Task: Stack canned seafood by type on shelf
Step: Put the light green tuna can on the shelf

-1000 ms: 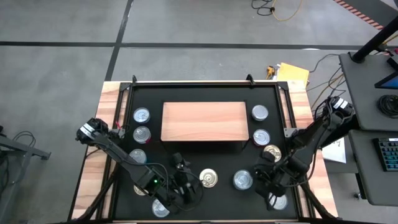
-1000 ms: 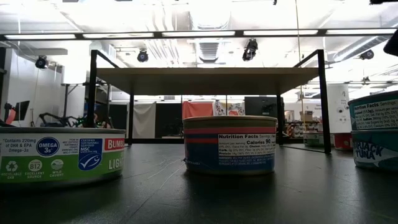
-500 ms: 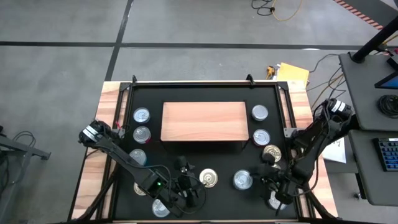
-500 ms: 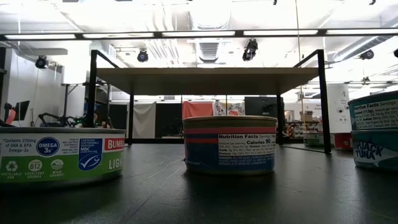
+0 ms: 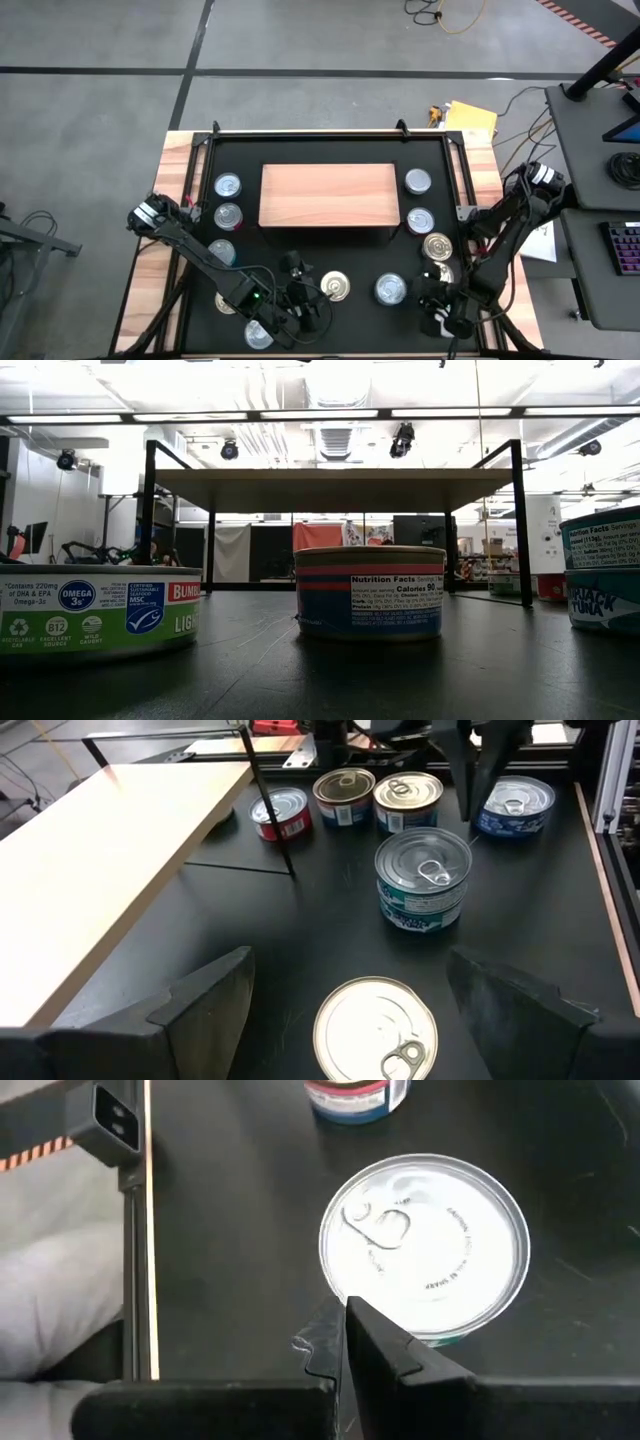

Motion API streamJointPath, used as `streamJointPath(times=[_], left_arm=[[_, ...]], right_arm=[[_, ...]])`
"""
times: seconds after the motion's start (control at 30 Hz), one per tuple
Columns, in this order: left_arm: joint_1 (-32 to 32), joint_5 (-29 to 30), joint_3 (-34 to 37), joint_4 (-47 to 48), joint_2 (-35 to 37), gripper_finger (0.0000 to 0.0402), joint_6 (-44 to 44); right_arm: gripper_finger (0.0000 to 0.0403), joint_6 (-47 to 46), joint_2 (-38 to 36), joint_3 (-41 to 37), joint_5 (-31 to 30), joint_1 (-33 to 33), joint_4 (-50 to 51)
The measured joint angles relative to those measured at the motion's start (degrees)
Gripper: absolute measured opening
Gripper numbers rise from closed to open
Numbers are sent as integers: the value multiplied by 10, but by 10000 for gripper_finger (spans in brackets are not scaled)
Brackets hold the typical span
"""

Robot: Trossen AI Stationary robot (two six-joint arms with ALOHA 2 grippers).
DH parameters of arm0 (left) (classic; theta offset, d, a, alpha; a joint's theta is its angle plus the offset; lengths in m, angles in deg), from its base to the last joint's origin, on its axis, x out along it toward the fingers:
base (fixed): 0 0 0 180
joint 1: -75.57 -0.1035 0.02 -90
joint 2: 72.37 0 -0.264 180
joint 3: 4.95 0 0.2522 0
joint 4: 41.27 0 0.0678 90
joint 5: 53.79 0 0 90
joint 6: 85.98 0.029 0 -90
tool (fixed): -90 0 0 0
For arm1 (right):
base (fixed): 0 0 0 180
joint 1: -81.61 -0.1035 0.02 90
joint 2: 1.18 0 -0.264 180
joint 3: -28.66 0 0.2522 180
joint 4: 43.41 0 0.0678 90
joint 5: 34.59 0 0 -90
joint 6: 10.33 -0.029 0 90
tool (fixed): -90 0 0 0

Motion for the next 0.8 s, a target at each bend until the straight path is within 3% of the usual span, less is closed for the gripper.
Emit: streamJointPath(times=[0.23,0.8], left_arm=[[0,0,0,0,0,315,0],[0,1,0,-1,0,315,-1]], right_arm=[[9,-39,2,-5,-11,-2,58],[9,-70,2,-46,-28,-6,49]])
